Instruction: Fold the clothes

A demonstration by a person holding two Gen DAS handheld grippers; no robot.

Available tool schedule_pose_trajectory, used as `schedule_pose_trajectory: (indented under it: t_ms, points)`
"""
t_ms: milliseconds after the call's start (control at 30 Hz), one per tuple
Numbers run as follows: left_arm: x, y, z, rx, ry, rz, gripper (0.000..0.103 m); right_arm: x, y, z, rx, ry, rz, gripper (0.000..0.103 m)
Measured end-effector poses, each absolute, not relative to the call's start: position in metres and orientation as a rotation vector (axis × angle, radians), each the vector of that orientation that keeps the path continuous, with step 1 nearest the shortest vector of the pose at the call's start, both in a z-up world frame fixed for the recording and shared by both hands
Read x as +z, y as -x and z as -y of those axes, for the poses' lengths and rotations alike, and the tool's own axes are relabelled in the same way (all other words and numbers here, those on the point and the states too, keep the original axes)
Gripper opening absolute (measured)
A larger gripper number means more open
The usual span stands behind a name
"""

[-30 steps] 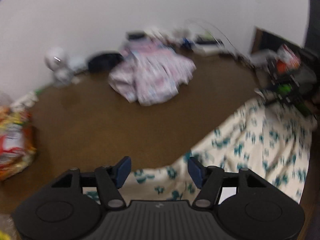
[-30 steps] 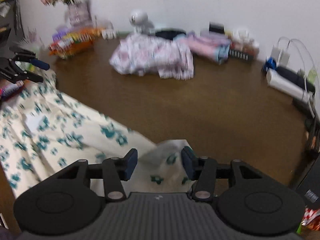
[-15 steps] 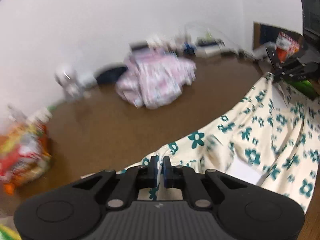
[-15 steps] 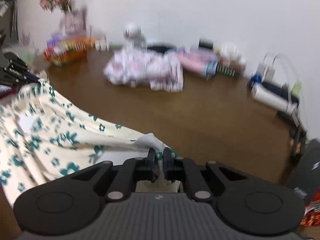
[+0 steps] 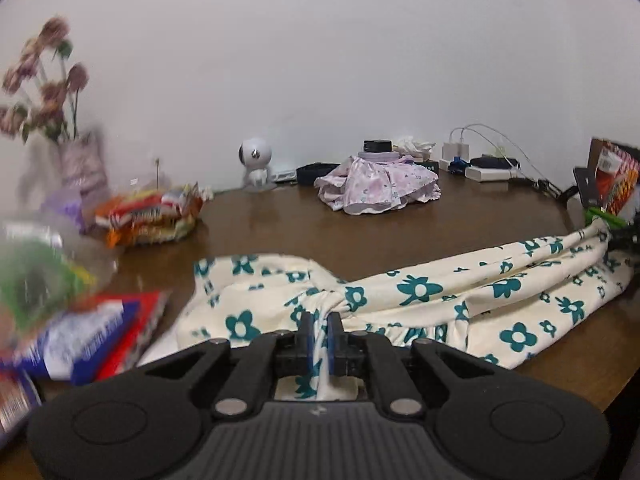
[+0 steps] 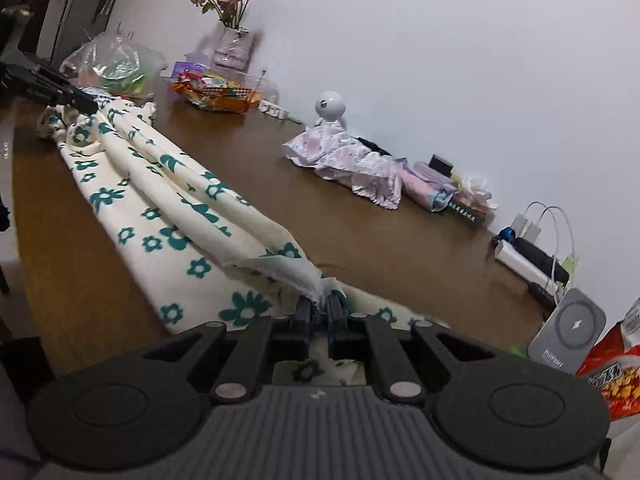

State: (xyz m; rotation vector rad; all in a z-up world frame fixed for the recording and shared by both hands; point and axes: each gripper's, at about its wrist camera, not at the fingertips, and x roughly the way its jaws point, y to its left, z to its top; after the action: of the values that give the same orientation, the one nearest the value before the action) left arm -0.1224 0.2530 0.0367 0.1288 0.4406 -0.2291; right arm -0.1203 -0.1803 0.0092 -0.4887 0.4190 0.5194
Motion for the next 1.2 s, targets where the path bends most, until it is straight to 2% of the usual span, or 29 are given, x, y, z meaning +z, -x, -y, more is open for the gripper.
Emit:
schedule_pose_trajectory:
  t_ms: [33,67,100,167,233,300,333,367,433,467,500,567,667,700,733,767,800,867,1033,1067,1100,1167,1200]
  points:
    - [0.037,0.123,-0.253,-0.229,-0.134,-0.441,0.012,0.011,0.122,0.181,0.532,0.497,-0.433,0.011]
    - [0.04,0.123,-0.253,-0.231,-0.146,-0.437,0.013,0.016,0.123,0.182,0.543,0.493,-0.43,0.018]
    - [0.043,0.124,-0.253,-0.232,-0.157,-0.433,0.014,0.022,0.125,0.182,0.554,0.488,-0.424,0.031]
    - [0.058,0.125,-0.253,-0.277,-0.183,-0.415,0.023,0.035,0.122,0.178,0.617,0.452,-0.404,0.047]
    - [0.073,0.125,-0.247,-0.358,-0.24,-0.391,0.045,0.048,0.118,0.174,0.682,0.414,-0.383,0.047]
    - [0.088,0.116,-0.233,-0.479,-0.332,-0.386,0.058,0.057,0.11,0.163,0.767,0.4,-0.385,0.049]
    - [0.093,0.11,-0.225,-0.546,-0.386,-0.397,0.058,0.056,0.101,0.151,0.824,0.424,-0.404,0.049]
    - [0.094,0.102,-0.215,-0.619,-0.45,-0.424,0.058,0.051,0.092,0.139,0.849,0.469,-0.443,0.048]
    - [0.09,0.084,-0.201,-0.719,-0.549,-0.501,0.058,0.04,0.073,0.115,0.889,0.564,-0.527,0.037]
    - [0.086,0.075,-0.194,-0.76,-0.594,-0.543,0.058,0.034,0.067,0.108,0.889,0.606,-0.556,0.019]
    - [0.082,0.067,-0.189,-0.787,-0.633,-0.581,0.058,0.028,0.062,0.102,0.885,0.646,-0.583,0.012]
    - [0.073,0.053,-0.182,-0.801,-0.679,-0.638,0.058,0.034,0.061,0.099,0.848,0.637,-0.53,0.005]
    - [0.069,0.037,-0.181,-0.819,-0.676,-0.679,0.061,0.058,0.059,0.106,0.766,0.52,-0.417,0.005]
    - [0.07,0.031,-0.181,-0.82,-0.674,-0.689,0.057,0.058,0.059,0.106,0.752,0.521,-0.407,0.005]
    - [0.07,0.026,-0.182,-0.816,-0.68,-0.695,0.04,0.057,0.059,0.105,0.74,0.527,-0.4,0.005]
    - [0.071,0.022,-0.184,-0.806,-0.693,-0.698,0.032,0.056,0.059,0.104,0.727,0.533,-0.393,0.005]
    - [0.073,0.018,-0.186,-0.797,-0.703,-0.7,0.018,0.055,0.058,0.103,0.715,0.539,-0.387,0.005]
    - [0.078,0.014,-0.188,-0.738,-0.726,-0.645,0.007,0.052,0.058,0.101,0.69,0.552,-0.374,0.005]
    - [0.079,0.032,-0.177,-0.47,-0.921,-0.355,0.005,0.042,0.062,0.098,0.705,0.589,-0.387,0.008]
    - [0.073,0.038,-0.173,-0.439,-0.975,-0.3,0.005,0.039,0.062,0.096,0.72,0.609,-0.399,0.014]
    - [0.066,0.044,-0.17,-0.413,-1.031,-0.257,0.005,0.036,0.06,0.093,0.731,0.628,-0.406,0.028]
    - [0.051,0.052,-0.165,-0.376,-1.136,-0.196,0.003,0.034,0.059,0.088,0.76,0.648,-0.413,0.05]
    - [0.045,0.055,-0.165,-0.369,-1.165,-0.171,0.003,0.034,0.059,0.084,0.787,0.644,-0.423,0.052]
